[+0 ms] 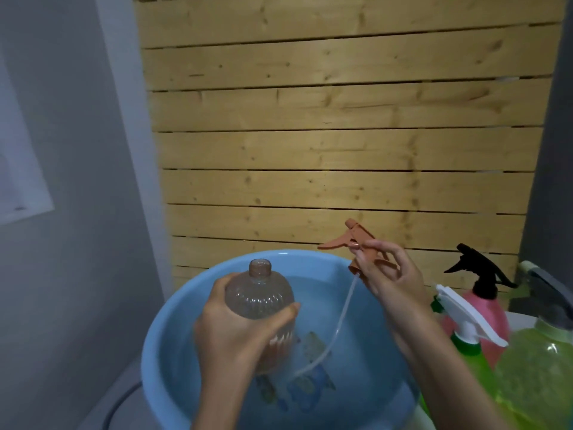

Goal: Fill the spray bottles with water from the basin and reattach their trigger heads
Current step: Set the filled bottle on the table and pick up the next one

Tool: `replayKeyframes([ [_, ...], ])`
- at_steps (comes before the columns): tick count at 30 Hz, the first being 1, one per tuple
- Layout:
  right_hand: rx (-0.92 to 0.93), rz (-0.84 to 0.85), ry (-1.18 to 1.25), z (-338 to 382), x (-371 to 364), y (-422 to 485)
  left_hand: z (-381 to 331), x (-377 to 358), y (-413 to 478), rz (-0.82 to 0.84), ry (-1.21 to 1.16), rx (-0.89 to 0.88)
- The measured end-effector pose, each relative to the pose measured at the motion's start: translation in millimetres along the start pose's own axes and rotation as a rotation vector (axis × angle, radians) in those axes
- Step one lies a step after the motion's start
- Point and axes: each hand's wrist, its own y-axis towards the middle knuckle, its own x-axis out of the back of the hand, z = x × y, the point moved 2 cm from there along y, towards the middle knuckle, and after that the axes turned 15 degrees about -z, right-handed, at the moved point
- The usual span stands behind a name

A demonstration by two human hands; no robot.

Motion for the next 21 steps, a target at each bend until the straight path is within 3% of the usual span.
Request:
replayKeyframes([
  [6, 0.205, -0.001, -0.027, 7, -3, -1, 0, 1, -6, 0.038, 0.038, -0.027],
  [11, 0.566, -0.126, -0.069, 17, -2, -7, -1, 2, -11, 0.061, 0.063, -0.033],
  [16, 0.839, -0.099, -0.154, 22, -6, -19, 0, 1, -12, 0.065, 0.11, -0.037],
  [18, 0.896, -0.048, -0.143, 20, -9, -22, -1, 1, -12, 0.064, 0.126, -0.032],
  [21, 0.809, 0.045, -0.052, 20, -12, -27, -1, 2, -11, 0.053, 0.139, -0.033],
])
